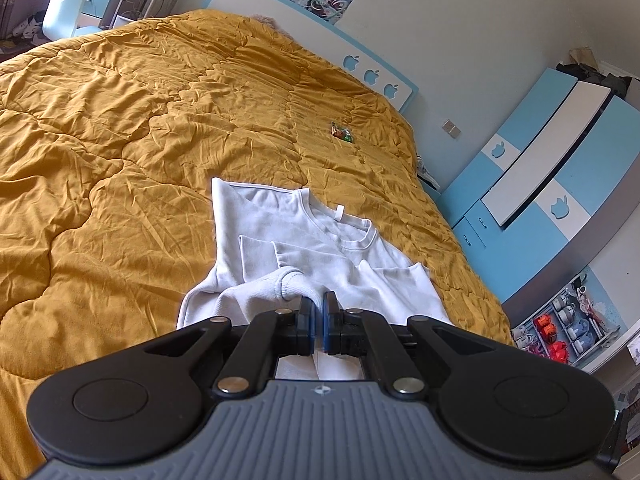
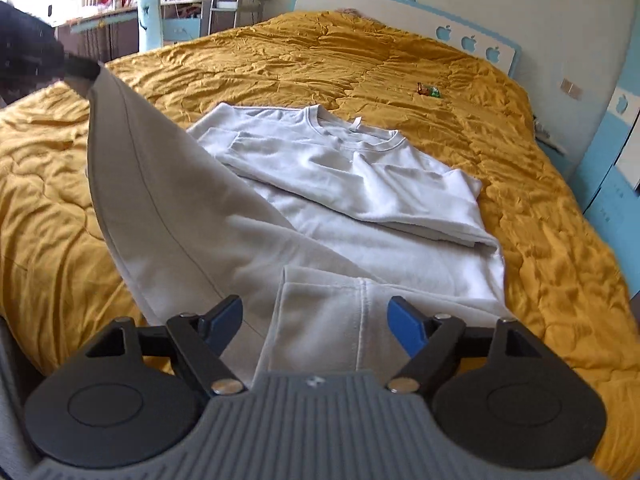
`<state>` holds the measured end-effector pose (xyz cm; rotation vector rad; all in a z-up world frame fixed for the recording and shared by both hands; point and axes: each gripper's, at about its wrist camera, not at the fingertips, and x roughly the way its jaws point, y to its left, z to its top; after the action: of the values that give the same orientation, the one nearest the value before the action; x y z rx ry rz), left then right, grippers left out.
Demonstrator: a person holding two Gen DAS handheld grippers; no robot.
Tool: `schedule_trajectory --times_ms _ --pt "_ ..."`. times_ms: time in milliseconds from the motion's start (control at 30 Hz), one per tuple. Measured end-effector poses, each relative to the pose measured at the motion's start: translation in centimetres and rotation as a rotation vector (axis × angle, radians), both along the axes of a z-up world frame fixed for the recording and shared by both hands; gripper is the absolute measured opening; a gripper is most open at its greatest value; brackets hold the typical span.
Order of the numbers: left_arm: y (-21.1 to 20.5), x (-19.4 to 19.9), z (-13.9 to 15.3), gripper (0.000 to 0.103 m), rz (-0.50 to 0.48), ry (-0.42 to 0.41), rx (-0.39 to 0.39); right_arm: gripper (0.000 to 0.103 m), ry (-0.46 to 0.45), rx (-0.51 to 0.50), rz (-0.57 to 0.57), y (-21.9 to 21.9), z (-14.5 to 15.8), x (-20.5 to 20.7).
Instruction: Fold small clothes
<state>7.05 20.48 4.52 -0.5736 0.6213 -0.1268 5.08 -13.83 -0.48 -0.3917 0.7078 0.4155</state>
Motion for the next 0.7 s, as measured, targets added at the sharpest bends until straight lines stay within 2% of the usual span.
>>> schedule_trajectory --times_ms 100,167,200,233,267,333,367,500,567,700 --pt "0.1 -0.4 -0.3 0.003 0.002 0.004 -0.009 0.075 -0.057 -0.136 -0.008 2.5 -2.3 -0.5" --pt "0.3 -0.8 -0.3 0.003 0.002 0.003 -0.014 0.071 -0.113 -0.227 -0.024 3.4 -3.4 -0.9" --pt "0.3 -0.9 -0.3 0.003 -0.001 0.003 -0.014 0.060 -0.153 -0.270 -0.035 3.5 -3.8 -1.2" --pt "0.3 -1.1 -0.2 0.003 -0.005 0.000 -0.009 0.041 -0.170 -0.305 -0.057 3.5 -4.1 -1.2" --pt "0.4 -1.2 -0.2 0.003 -0.008 -0.003 -0.005 0.036 -0.163 -0.327 -0.079 3.4 -4.3 -1.1" --pt "0.3 -1.5 -0.1 0.003 -0.009 -0.011 -0.001 0.015 -0.132 -0.314 -0.121 2.4 -4.5 -0.8" --pt "0.3 -1.7 -0.1 0.003 -0.007 -0.013 -0.002 0.011 -0.125 -0.300 -0.149 1.8 -4.5 -0.7" --pt "0.4 -1.8 -0.1 0.003 -0.003 -0.014 -0.004 0.008 -0.121 -0.152 -0.244 -1.0 -2.7 -1.0" --pt "0.5 -1.9 -0.1 0.003 0.000 -0.012 -0.007 0.008 -0.084 0.004 -0.290 -3.3 -1.3 -1.1" --pt "0.9 -2.1 -0.2 0.003 0.016 -0.010 -0.023 0.008 0.018 0.420 -0.329 -9.0 1.7 -1.0"
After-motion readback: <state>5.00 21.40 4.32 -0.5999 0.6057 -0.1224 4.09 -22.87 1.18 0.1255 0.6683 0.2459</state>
